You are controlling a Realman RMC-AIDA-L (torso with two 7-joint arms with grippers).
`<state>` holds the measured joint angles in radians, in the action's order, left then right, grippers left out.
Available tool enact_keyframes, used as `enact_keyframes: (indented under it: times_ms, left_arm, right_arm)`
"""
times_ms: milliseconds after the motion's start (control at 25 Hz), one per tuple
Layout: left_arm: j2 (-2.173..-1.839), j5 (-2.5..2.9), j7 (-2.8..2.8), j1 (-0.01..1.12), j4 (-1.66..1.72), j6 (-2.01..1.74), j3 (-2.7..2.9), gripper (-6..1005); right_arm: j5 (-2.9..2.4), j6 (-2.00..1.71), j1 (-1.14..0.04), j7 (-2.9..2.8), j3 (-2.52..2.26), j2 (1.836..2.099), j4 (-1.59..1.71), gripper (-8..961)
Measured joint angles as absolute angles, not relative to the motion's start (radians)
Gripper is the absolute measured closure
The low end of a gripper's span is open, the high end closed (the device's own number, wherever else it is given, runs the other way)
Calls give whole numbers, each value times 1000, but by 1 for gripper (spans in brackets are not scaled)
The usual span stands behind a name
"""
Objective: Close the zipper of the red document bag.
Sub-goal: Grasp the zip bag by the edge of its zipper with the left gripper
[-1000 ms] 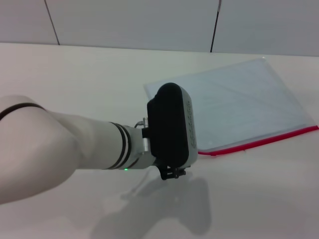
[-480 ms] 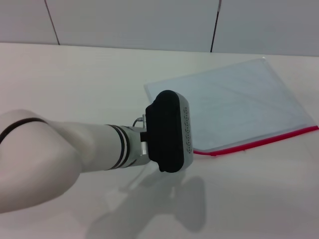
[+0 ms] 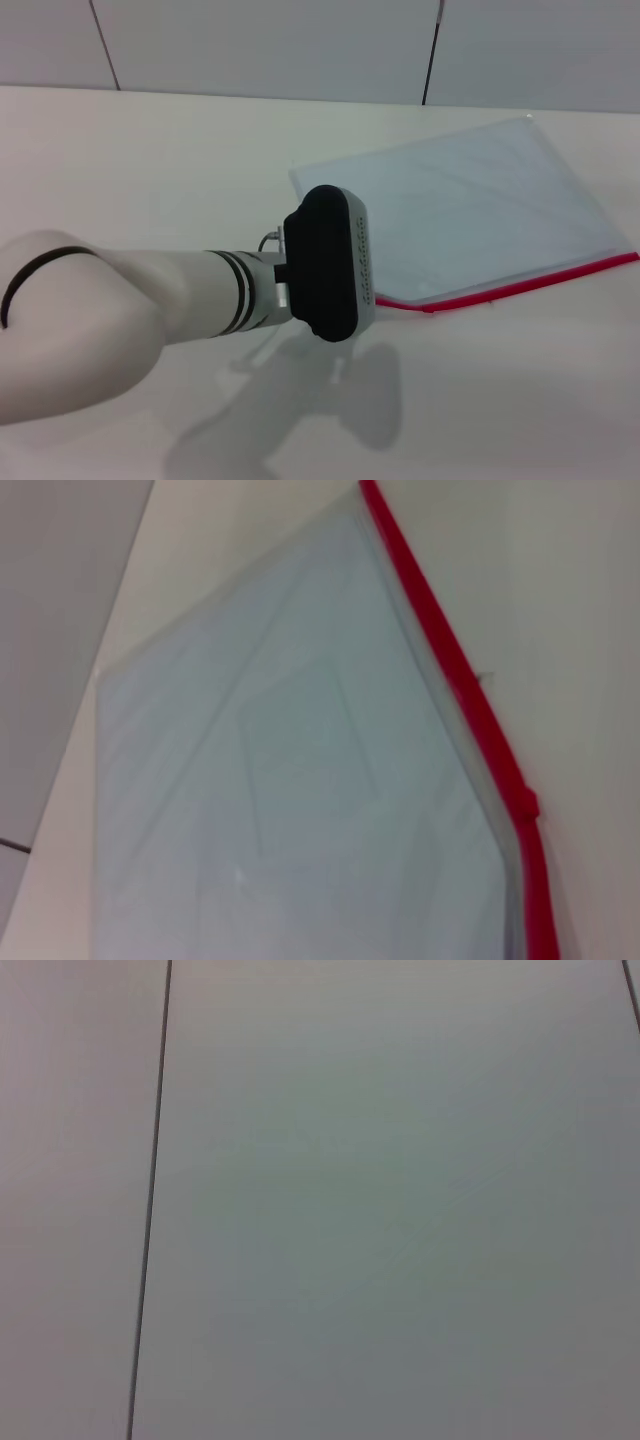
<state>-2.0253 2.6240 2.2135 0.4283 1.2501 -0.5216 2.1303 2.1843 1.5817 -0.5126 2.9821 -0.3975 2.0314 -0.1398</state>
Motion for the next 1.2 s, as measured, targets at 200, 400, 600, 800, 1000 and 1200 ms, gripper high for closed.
enact_keyframes:
  times_ms: [200, 400, 600, 800, 1000, 1200]
  left_arm:
    - [-2025, 2623, 2213, 431, 1233, -476, 2147, 490]
    - [-2025, 2624, 2200, 439, 1201, -428, 2171, 570]
    - [-2027, 2622, 2204, 453, 1168, -398, 2180, 772]
    - [-2027, 2621, 2207, 452, 1154, -356, 2195, 896]
    - [-2028, 2634, 2202, 432, 1154, -307, 2207, 932]
    - [-2026, 2703, 2200, 344, 1159, -95, 2220, 946]
  right_arm:
    - [2185, 1582, -513, 2982, -399, 2032, -141, 85]
    - [2185, 1582, -513, 2982, -399, 2033, -143, 86]
    - [2186, 1581, -513, 2982, -399, 2033, -143, 87]
    - [2186, 1581, -514, 2982, -399, 2033, -143, 87]
    - [2186, 1581, -511, 2982, -405, 2032, -141, 88]
    - [2184, 1583, -515, 2994, -560, 2030, -88, 89]
